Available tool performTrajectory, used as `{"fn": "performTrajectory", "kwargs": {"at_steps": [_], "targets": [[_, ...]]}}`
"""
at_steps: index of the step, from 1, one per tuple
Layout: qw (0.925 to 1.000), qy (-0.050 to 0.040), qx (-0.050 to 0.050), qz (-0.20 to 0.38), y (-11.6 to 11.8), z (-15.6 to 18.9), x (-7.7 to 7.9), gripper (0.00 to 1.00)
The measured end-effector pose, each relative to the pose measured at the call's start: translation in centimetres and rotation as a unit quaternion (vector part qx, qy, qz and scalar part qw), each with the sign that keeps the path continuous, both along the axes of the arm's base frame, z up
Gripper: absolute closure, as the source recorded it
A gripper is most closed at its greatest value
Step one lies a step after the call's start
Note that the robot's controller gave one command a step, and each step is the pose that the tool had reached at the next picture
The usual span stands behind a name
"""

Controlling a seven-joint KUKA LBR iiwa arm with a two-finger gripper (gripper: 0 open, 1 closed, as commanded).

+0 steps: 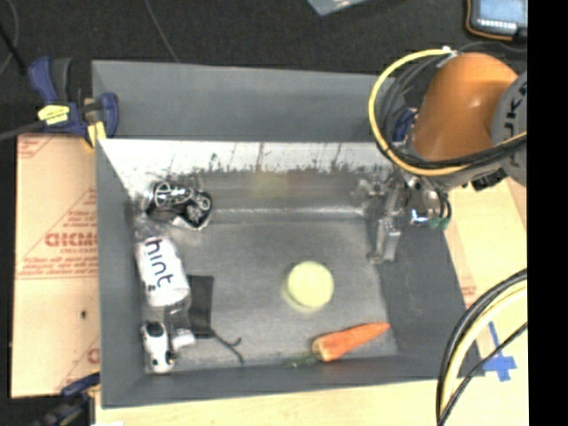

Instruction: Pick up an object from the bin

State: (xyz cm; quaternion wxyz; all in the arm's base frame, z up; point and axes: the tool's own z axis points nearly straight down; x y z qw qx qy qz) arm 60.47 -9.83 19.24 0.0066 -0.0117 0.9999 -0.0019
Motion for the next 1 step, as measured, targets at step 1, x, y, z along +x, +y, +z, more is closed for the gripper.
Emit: {"fn": "performTrajectory", "kwargs": {"at_steps": [1], "targets": [[0.9984,0.0026,0.000,0.056,-0.30,-6.44,-4.08,0.00]]}}
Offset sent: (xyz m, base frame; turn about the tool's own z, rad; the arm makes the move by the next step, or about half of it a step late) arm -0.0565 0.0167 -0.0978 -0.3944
